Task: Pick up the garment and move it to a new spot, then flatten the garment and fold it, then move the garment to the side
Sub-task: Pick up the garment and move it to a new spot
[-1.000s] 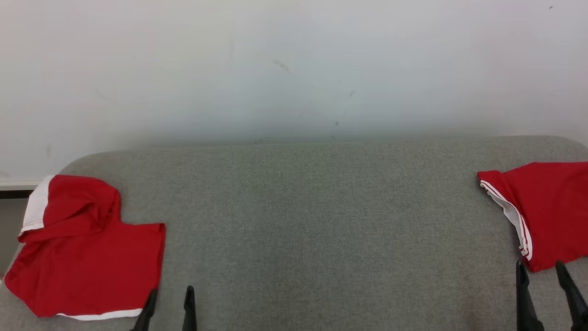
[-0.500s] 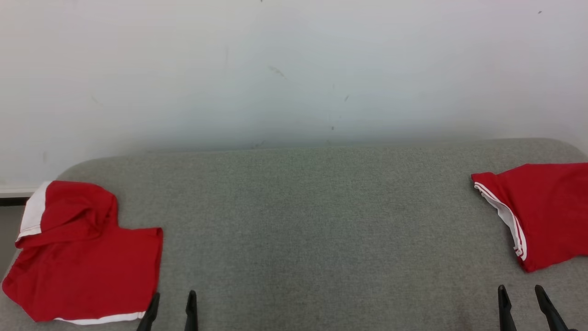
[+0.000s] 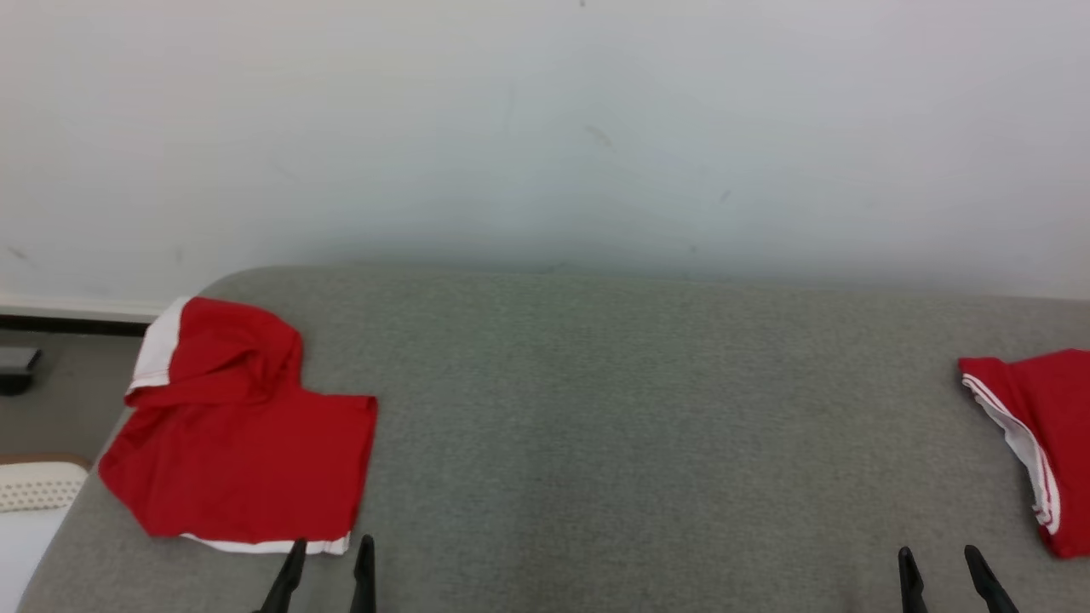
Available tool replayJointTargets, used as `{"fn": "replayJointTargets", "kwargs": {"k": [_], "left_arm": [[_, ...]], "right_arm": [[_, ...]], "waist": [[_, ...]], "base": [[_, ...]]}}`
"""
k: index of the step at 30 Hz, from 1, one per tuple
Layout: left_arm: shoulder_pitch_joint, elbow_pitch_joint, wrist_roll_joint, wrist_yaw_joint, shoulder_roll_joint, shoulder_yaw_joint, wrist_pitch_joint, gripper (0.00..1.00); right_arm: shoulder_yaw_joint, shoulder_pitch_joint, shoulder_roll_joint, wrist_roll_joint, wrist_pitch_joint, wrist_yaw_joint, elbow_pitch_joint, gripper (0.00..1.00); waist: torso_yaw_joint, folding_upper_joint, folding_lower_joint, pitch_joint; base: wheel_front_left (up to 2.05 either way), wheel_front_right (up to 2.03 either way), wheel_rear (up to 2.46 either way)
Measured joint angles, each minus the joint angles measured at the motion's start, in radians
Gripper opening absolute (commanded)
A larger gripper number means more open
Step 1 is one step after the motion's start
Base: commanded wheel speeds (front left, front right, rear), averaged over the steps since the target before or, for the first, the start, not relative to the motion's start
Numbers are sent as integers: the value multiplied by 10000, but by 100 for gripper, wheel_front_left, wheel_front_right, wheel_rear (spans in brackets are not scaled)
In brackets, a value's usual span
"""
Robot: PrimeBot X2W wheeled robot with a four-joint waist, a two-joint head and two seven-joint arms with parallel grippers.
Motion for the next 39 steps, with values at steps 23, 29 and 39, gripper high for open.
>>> {"fn": "replayJointTargets", "kwargs": {"k": [23,29,39], "left_arm": [[-622,-25,-77,-307,6,1012,0,100],[-2943,880,-359,-537,418,1233,301,100],[-8034,3421,-757,-621,1461,1427,2449,100]], "right_arm": [[788,-320,6,-171,2,0,257,100],[579,-1074,-522,-489,0,-2,-82,100],[-17,-2228,-1881,-637,583,-2,-1753,100]], "waist": [[2458,0,1,622],[2327,0,2,1880],[2128,0,4,4549]], "base": [[0,0,0],[0,0,0],[0,0,0]]}}
